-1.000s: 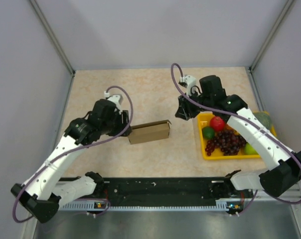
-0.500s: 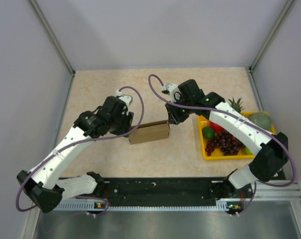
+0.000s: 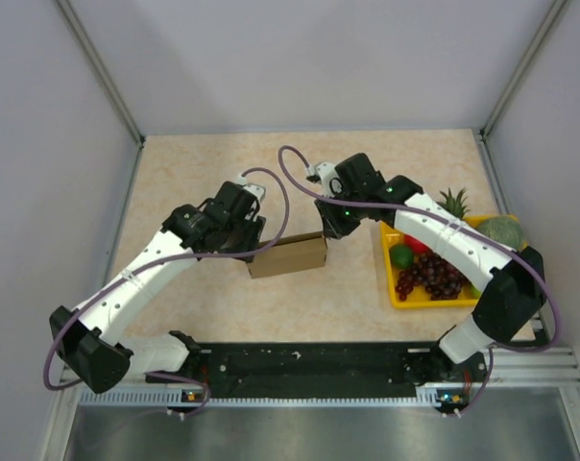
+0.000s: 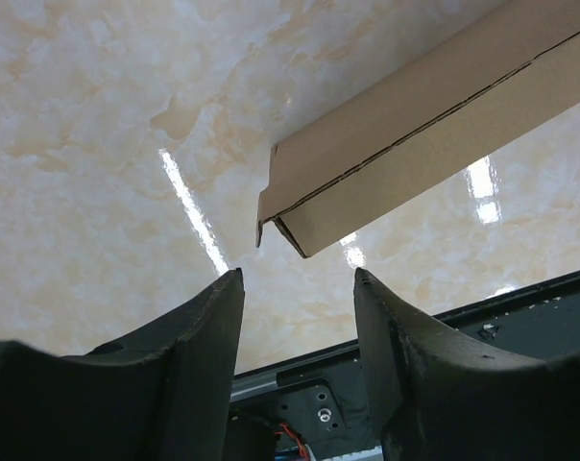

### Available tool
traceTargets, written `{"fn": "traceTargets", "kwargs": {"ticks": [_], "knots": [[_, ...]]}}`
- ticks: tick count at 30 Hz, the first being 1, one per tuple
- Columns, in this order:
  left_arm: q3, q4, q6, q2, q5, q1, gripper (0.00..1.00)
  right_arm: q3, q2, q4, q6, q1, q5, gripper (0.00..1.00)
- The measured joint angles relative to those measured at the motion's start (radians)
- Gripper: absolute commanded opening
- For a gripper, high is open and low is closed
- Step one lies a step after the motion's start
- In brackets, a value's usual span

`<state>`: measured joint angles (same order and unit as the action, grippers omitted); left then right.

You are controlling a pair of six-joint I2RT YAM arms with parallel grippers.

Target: Fold the paper box

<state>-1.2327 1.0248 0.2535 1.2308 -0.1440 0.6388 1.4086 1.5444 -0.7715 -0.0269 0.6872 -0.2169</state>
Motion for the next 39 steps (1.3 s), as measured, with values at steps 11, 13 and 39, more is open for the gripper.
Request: {"fn": "traceTargets", "kwargs": {"ticks": [11, 13, 39], "knots": [[-0.002, -0.012, 0.0, 0.018, -0.005, 0.003, 0.47, 0.014, 0.042, 0.0, 0.0, 0.009, 0.008, 0.16], [-0.002, -0.014, 0.0, 0.027, -0.007, 0.004, 0.47, 0.014, 0.043, 0.0, 0.0, 0.011, 0.011, 0.15], [-0.03, -0.009, -0.038, 0.087, -0.038, 0.006, 0.56, 0.015, 0.056, 0.001, 0.0, 0.029, 0.074, 0.0]]}}
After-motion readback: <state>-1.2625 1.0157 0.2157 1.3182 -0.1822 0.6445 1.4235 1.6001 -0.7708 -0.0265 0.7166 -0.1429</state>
